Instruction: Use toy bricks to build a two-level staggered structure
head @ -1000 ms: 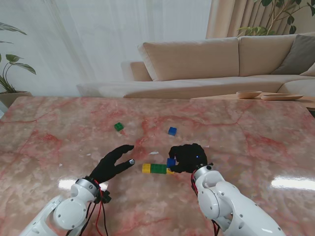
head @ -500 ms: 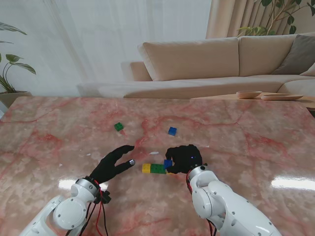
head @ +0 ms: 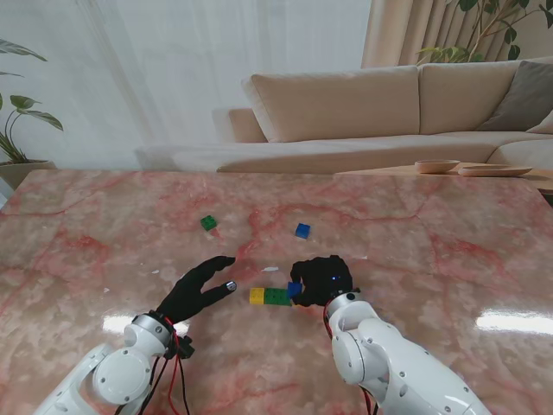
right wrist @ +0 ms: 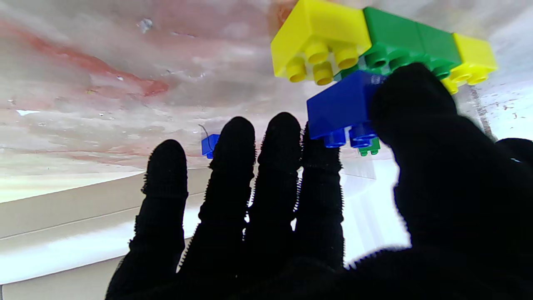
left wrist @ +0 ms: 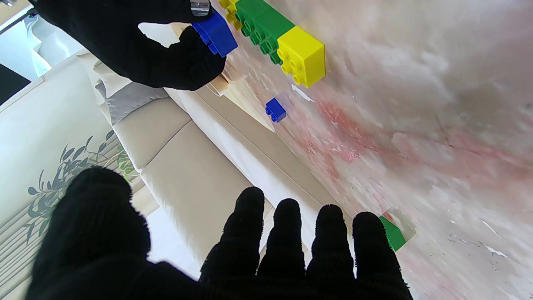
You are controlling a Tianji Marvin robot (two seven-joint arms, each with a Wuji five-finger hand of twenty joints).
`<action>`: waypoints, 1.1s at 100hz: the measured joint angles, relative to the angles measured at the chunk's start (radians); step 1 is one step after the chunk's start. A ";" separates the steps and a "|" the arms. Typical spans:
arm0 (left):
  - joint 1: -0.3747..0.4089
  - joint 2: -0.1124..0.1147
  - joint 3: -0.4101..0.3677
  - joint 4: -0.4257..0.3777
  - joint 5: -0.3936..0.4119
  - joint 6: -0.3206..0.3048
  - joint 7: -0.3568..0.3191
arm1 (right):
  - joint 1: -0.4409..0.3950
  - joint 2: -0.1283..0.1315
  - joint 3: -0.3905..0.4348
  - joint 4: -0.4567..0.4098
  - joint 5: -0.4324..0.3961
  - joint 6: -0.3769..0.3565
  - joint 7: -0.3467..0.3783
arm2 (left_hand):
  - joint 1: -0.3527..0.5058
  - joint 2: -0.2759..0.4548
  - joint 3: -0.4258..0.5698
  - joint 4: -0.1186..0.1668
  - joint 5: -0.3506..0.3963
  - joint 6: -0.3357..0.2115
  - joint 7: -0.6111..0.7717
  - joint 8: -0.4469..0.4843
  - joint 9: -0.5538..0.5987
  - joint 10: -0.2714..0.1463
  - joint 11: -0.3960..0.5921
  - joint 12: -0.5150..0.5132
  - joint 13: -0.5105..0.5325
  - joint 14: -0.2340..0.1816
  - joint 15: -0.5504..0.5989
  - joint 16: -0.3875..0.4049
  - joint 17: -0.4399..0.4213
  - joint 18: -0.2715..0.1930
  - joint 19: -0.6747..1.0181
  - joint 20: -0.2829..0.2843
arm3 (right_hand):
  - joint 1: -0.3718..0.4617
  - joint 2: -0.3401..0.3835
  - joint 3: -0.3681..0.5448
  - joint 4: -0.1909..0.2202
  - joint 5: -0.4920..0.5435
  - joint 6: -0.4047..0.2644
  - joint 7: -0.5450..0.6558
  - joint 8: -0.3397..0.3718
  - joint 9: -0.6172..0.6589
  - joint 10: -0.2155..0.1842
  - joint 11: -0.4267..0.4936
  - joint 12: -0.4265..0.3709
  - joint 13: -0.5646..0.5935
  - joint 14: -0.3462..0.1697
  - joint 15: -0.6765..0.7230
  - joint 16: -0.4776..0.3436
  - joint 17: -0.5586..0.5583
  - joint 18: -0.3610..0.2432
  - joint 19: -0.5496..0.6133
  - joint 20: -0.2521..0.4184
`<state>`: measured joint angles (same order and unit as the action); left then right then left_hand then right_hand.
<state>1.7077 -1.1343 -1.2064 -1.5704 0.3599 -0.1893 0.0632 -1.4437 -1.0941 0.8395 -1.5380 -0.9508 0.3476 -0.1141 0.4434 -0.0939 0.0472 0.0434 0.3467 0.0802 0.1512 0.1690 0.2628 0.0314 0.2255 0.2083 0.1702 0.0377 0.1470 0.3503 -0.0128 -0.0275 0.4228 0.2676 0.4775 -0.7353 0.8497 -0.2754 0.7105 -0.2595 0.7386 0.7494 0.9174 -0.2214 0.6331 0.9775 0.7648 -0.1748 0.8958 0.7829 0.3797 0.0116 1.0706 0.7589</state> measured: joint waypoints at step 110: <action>0.008 0.004 -0.007 -0.008 -0.002 0.003 -0.021 | 0.022 -0.011 -0.045 0.025 0.011 0.063 -0.013 | 0.000 0.000 0.000 0.000 0.000 0.000 0.000 0.000 0.000 0.000 0.000 0.000 0.000 0.000 0.000 0.000 0.000 0.000 -0.013 0.000 | -0.008 0.005 0.000 0.000 0.000 0.000 -0.001 0.003 -0.024 0.001 0.001 0.000 -0.011 0.000 0.000 0.000 0.000 -0.001 0.000 0.000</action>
<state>1.7159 -1.1302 -1.2135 -1.5785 0.3582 -0.1860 0.0425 -1.4220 -1.1050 0.7943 -1.5131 -0.9400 0.4102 -0.1267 0.4434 -0.0939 0.0472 0.0434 0.3467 0.0802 0.1512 0.1690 0.2628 0.0313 0.2255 0.2083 0.1702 0.0377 0.1468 0.3502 -0.0127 -0.0276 0.4095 0.2676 0.4700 -0.7303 0.8497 -0.2754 0.7109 -0.2595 0.7375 0.7528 0.8932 -0.2201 0.6341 0.9775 0.7537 -0.1748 0.8958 0.7830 0.3792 0.0108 1.0702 0.7589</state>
